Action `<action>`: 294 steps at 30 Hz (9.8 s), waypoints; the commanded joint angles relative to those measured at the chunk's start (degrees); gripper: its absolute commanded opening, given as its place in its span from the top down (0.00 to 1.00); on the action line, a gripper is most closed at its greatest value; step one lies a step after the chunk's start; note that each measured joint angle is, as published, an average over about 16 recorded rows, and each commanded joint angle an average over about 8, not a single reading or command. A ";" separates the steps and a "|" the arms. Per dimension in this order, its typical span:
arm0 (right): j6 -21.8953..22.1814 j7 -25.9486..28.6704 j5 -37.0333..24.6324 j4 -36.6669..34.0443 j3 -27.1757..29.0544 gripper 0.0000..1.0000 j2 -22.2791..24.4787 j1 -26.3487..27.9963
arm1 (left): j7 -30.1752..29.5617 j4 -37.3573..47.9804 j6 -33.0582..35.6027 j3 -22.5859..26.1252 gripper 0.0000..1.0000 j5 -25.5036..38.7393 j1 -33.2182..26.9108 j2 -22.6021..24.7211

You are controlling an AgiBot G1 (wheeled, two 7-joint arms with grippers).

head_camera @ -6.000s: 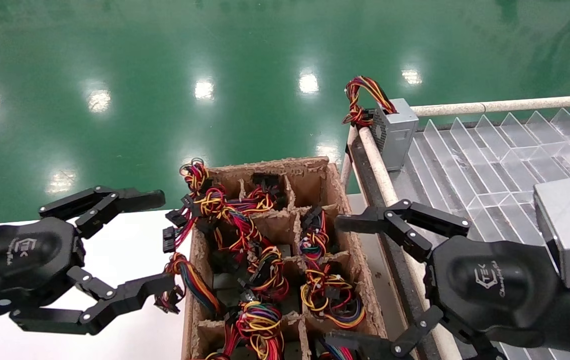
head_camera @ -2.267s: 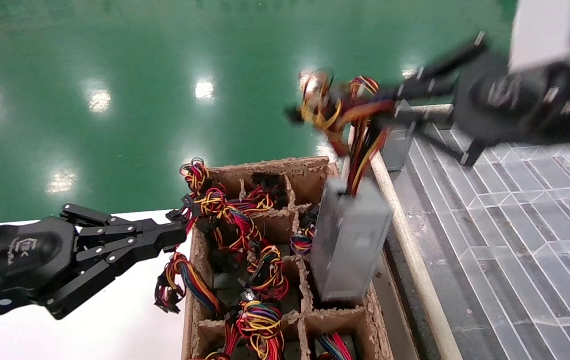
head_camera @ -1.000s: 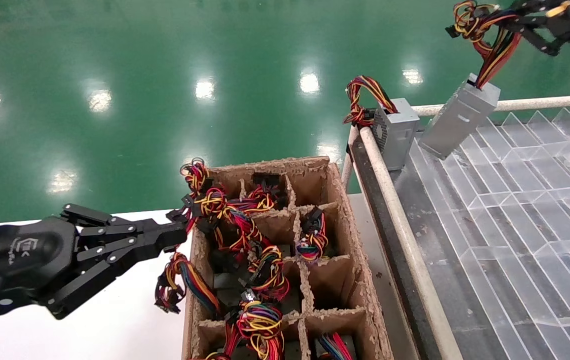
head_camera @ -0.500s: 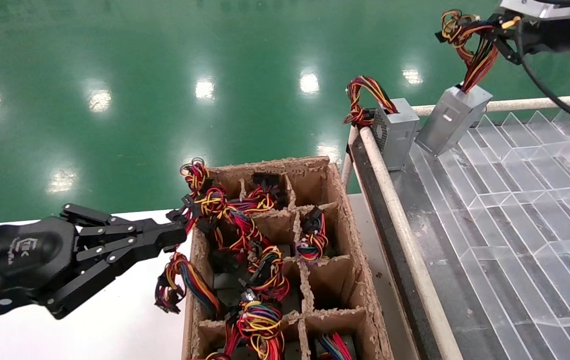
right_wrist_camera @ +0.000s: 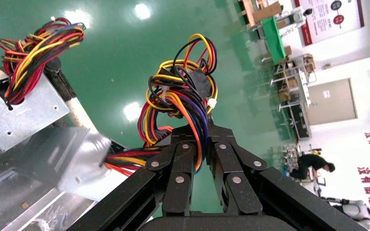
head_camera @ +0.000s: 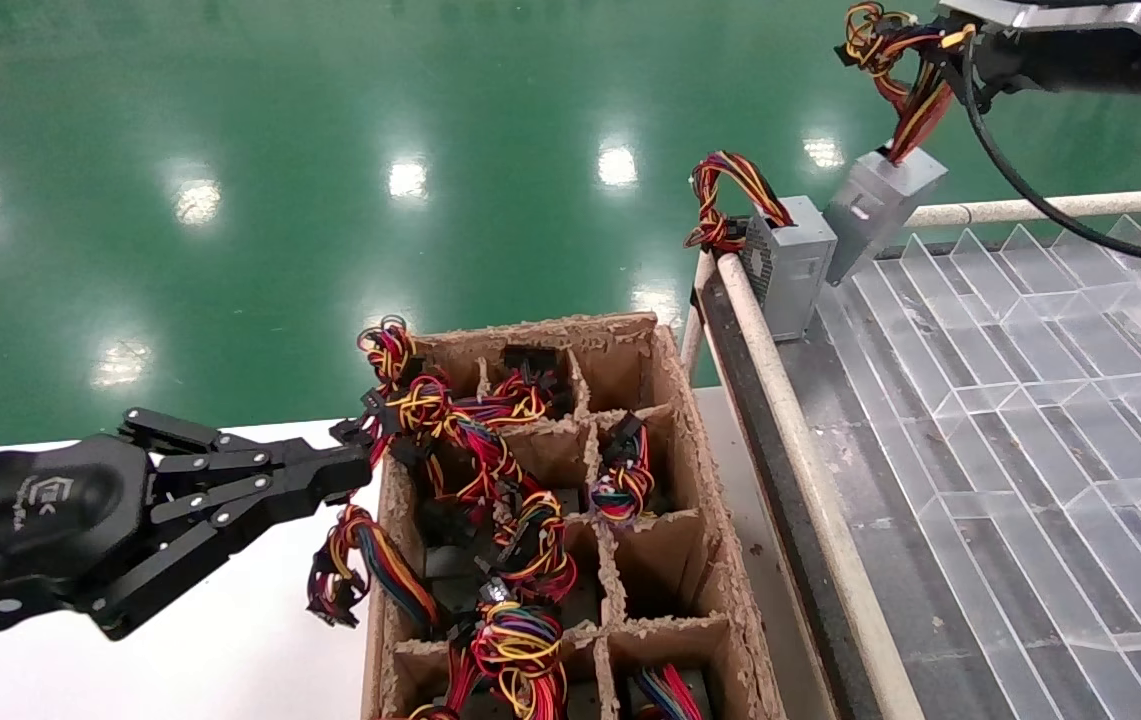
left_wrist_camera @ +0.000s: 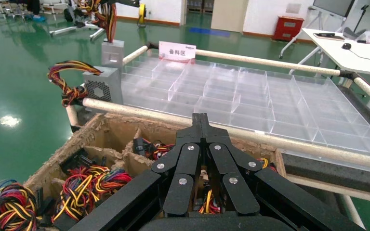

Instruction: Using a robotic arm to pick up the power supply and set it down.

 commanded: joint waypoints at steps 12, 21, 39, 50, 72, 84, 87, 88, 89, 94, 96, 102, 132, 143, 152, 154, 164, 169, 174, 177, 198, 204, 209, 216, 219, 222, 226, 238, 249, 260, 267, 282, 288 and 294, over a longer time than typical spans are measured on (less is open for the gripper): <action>2.80 -2.14 0.69 -2.48 0.49 1.00 -0.67 -0.15 | 0.00 0.00 0.00 0.00 1.00 0.00 0.00 0.00; 8.51 -3.06 0.85 -3.23 0.65 1.00 -1.42 -1.38 | 0.00 0.00 0.00 0.00 1.00 0.00 0.00 0.00; 15.78 -9.15 -1.89 -2.79 -1.20 1.00 -1.82 -3.45 | 0.00 0.00 0.00 0.00 1.00 0.00 0.00 0.00; 14.05 -12.00 0.25 -2.48 0.23 1.00 -1.38 -5.15 | 0.00 0.00 0.00 0.00 1.00 0.00 0.00 0.00; 7.26 -16.67 7.49 -2.91 5.05 1.00 -2.72 -7.52 | 0.00 0.00 0.00 0.00 1.00 0.00 0.00 0.00; 4.31 -16.09 8.76 -4.34 5.92 0.73 -3.08 -7.96 | 0.00 0.00 0.00 0.00 1.00 0.00 0.00 0.00; 4.02 -15.40 9.14 -4.59 6.18 0.36 -3.23 -7.85 | 0.00 0.00 0.00 0.00 1.00 0.00 0.00 0.00; 3.93 -15.19 9.18 -4.67 6.21 0.23 -3.29 -7.81 | 0.00 0.00 0.00 0.00 1.00 0.00 0.00 0.00; 3.84 -14.96 9.21 -4.76 6.23 0.11 -3.36 -7.77 | 0.00 0.00 0.00 0.00 1.00 0.00 0.00 0.00; 3.42 -13.83 9.14 -5.13 6.18 0.00 -3.71 -7.71 | 0.00 0.00 0.00 0.00 1.00 0.00 0.00 0.00; 3.27 -13.43 9.02 -5.23 6.09 0.00 -3.83 -7.73 | 0.00 0.00 0.00 0.00 1.00 0.00 0.00 0.00; 2.40 -12.62 7.93 -5.36 5.34 0.00 -4.25 -7.68 | 0.00 0.00 0.00 0.00 1.00 0.00 0.00 0.00; 0.56 -12.04 -4.73 -5.10 -3.46 0.00 -5.77 -3.77 | 0.00 0.00 0.00 0.00 1.00 0.00 0.00 0.00; 0.76 -11.65 -6.73 -5.23 -4.87 0.00 -4.59 -3.26 | 0.00 0.00 0.00 0.00 1.00 0.00 0.00 0.00; -6.98 -13.06 -7.11 -4.71 -5.11 0.00 -1.80 -0.77 | 0.00 0.00 0.00 0.00 1.00 0.00 0.00 0.00; -9.12 -13.71 -6.82 -4.40 -4.90 0.00 -0.91 0.03 | 0.00 0.00 0.00 0.00 1.00 0.00 0.00 0.00; -14.01 -13.89 -2.07 -1.87 -2.23 0.00 2.65 1.37 | 0.00 0.00 0.00 0.00 1.00 0.00 0.00 0.00; -16.30 -9.79 2.16 3.23 -1.49 0.00 4.43 -2.82 | 0.00 0.00 0.00 0.00 1.00 0.00 0.00 0.00; -18.50 -4.99 7.51 9.25 -0.36 0.00 6.53 -7.99 | 0.00 0.00 0.00 0.00 1.00 0.00 0.00 0.00; -19.82 -2.09 10.73 12.88 0.32 0.00 7.80 -11.10 | 0.00 0.00 0.00 0.00 1.00 0.00 0.00 0.00; -29.15 18.28 33.39 38.40 5.13 0.00 16.70 -33.01 | 0.00 0.00 0.00 0.00 0.00 0.00 0.00 0.00; -31.80 24.06 39.83 45.65 6.49 0.00 19.22 -39.23 | 0.00 0.00 0.00 0.00 0.00 0.00 0.00 0.00; -34.00 28.87 45.18 51.67 7.62 0.00 21.32 -44.40 | 0.00 0.00 0.00 0.00 0.00 0.00 0.00 0.00; -37.10 35.63 52.72 60.15 9.22 0.00 24.28 -51.68 | 0.00 0.00 0.00 0.00 0.00 0.00 0.00 0.00; -38.42 38.52 55.93 63.78 9.90 0.00 25.54 -54.79 | 0.00 0.00 0.00 0.00 0.00 0.00 0.00 0.00; -39.52 40.91 58.59 66.77 10.47 0.00 26.59 -57.36 | 0.00 0.00 0.00 0.00 0.00 0.00 0.00 0.00; -40.72 43.22 61.54 70.10 11.07 0.00 27.71 -60.18 | 0.00 0.01 0.00 0.00 0.00 -0.01 0.01 0.00; -40.87 43.37 61.97 70.47 11.26 0.00 27.88 -60.55 | 0.00 0.01 -0.02 0.00 0.00 -0.01 0.01 0.00; -40.56 42.99 61.17 69.64 11.05 0.00 27.60 -59.85 | 0.00 0.01 -0.02 0.00 0.00 -0.01 0.01 0.00; -40.44 42.86 60.85 69.30 10.98 0.00 27.49 -59.56 | 0.00 0.01 -0.02 0.00 0.00 -0.01 0.01 0.00; -40.41 42.82 60.76 69.19 10.95 0.00 27.46 -59.48 | 0.00 0.01 -0.02 0.00 0.00 -0.01 0.01 0.00; -40.35 42.76 60.69 69.11 10.91 0.00 27.41 -59.41 | 0.00 0.01 -0.02 0.00 0.00 -0.01 0.01 0.00; -40.34 42.75 60.67 69.08 10.90 0.00 27.40 -59.39 | 0.00 0.01 -0.01 0.00 0.00 -0.01 0.01 0.00; -40.34 42.75 60.66 69.06 10.90 0.00 27.40 -59.37 | 0.00 0.01 -0.02 0.00 0.00 -0.01 0.01 0.00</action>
